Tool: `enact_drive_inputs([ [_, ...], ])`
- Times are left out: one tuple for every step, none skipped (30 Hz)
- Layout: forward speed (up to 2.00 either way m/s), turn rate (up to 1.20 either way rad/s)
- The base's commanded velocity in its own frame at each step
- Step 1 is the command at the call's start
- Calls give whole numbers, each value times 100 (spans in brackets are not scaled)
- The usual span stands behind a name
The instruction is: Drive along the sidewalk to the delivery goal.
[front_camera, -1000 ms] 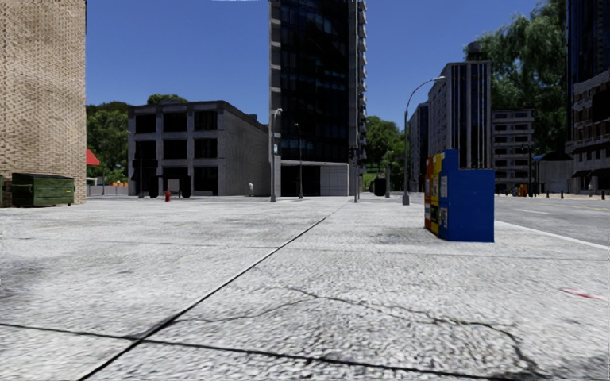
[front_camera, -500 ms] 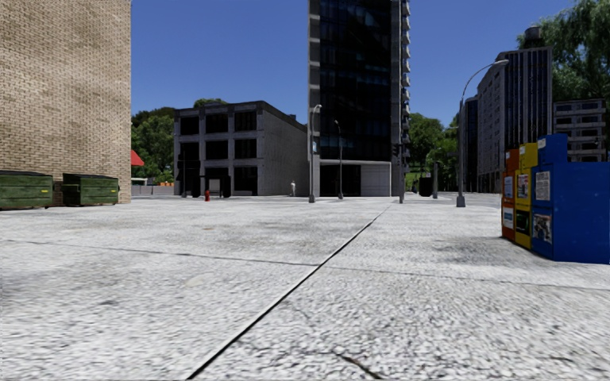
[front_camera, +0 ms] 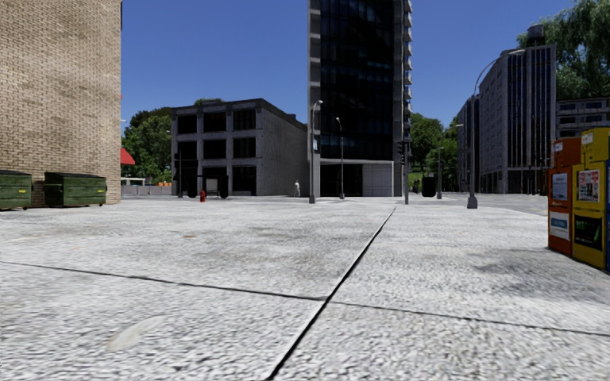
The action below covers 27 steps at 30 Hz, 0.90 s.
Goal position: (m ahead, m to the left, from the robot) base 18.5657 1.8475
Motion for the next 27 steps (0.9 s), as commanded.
enact_drive_inputs([
  [200,0],
  [200,0],
  [200,0],
  [200,0],
  [200,0],
  [200,0],
  [200,0],
  [200,0],
  [200,0],
  [200,0],
  [200,0],
  [200,0],
  [200,0],
  [200,0],
  [200,0],
  [200,0],
  [200,0],
  [200,0],
  [200,0],
  [200,0],
  [200,0],
  [200,0],
  [200,0],
  [200,0],
  [200,0],
  [200,0],
  [200,0],
])
